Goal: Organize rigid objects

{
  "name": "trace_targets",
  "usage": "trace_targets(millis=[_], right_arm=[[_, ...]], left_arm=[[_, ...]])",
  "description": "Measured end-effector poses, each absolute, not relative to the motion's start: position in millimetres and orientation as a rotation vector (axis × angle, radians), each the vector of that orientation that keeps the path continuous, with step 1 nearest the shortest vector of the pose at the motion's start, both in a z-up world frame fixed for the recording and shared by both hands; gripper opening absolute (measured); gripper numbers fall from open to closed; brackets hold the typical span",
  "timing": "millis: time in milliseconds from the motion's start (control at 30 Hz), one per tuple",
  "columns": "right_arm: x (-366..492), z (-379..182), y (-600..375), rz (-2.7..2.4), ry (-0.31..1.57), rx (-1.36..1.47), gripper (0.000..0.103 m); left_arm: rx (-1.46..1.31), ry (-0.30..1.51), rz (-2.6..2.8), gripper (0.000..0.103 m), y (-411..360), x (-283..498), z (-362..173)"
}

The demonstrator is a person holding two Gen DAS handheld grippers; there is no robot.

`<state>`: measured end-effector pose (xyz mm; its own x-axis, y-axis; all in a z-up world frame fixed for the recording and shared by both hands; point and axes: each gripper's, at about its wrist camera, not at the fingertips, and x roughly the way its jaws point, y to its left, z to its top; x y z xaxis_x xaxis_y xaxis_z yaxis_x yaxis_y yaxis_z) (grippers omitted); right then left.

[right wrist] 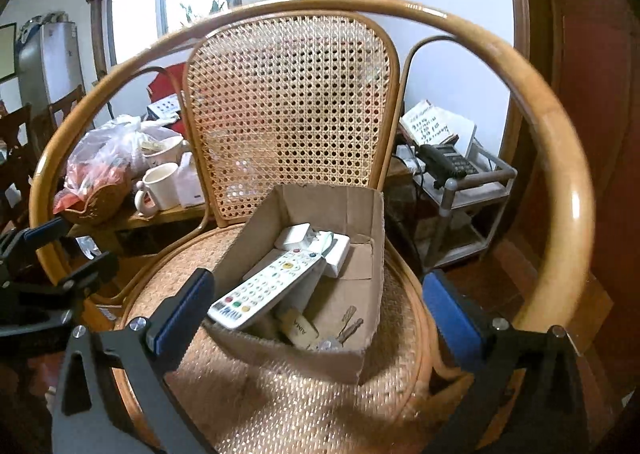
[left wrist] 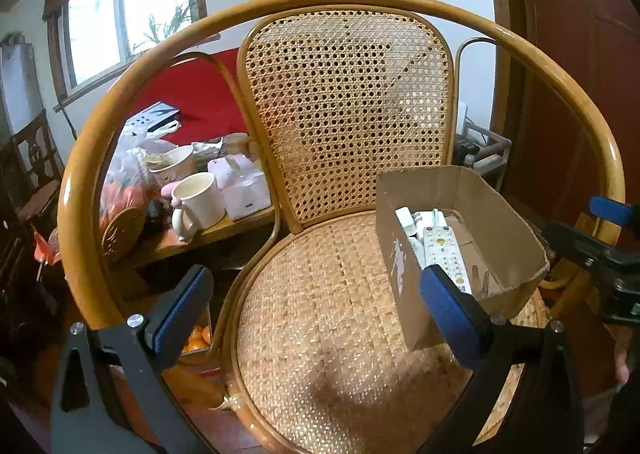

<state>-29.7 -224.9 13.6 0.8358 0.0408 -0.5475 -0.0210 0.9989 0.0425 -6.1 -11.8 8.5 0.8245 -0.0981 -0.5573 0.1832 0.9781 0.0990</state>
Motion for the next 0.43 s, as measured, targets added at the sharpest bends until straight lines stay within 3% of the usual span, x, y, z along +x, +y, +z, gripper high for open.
trace_targets(millis=[433], right_arm=[[-59.4, 7.1, -234.0, -0.016, 0.564, 0.019, 0.103]], left_arm=[[0.159, 0.573, -0.143, 0.103, -4.6, -27.8, -1.5]])
